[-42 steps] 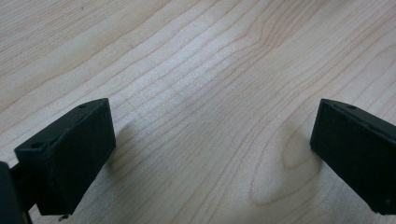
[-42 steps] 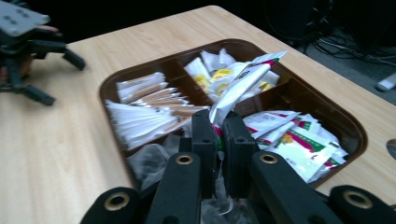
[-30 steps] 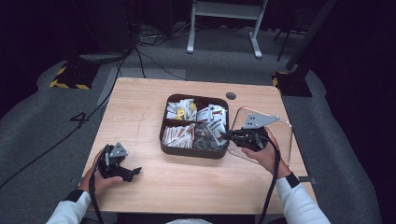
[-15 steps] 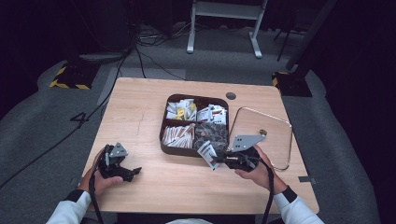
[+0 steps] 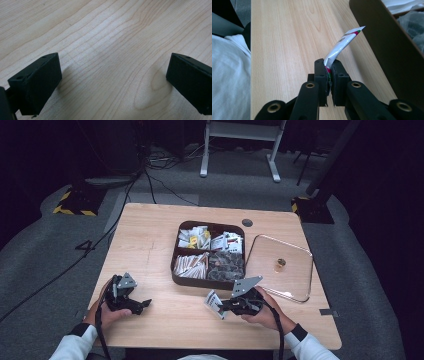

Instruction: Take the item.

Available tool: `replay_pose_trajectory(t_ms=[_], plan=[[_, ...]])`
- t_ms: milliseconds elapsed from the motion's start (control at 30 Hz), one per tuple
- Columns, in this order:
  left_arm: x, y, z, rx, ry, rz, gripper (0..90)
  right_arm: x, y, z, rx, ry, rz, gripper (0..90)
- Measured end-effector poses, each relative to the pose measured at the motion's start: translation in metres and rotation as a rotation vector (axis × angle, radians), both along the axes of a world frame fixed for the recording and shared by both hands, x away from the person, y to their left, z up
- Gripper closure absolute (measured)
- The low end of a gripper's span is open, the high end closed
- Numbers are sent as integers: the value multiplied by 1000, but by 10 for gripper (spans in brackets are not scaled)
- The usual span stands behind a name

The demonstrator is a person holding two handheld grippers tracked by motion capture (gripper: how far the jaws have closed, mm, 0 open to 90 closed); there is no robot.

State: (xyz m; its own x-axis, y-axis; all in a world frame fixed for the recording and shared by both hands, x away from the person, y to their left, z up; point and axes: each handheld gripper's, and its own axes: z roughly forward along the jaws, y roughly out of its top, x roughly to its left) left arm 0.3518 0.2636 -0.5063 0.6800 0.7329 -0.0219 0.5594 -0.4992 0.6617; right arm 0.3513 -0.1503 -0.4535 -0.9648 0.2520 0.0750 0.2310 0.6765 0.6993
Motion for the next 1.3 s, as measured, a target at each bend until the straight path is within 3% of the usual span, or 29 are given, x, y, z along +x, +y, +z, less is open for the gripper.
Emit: replay_pose_trajectory(t_ms=[233,567,633,1033,1300], plan=[[0,0,0,1,-2,0,3,3,0,-8,-25,17,7,832],[0,0,0,0,-3,1,3,6,-2,-13,-105,-22,-26,614],[0,0,0,1,-2,0,4,7,-3,-13,-115,-30,-37,609],[0,0,0,-1,-2,1,3,10,-16,-7,-104,-60,-87,550],[0,0,0,0,-3,1,3,12,-42,6,-70,-91,-128,507]])
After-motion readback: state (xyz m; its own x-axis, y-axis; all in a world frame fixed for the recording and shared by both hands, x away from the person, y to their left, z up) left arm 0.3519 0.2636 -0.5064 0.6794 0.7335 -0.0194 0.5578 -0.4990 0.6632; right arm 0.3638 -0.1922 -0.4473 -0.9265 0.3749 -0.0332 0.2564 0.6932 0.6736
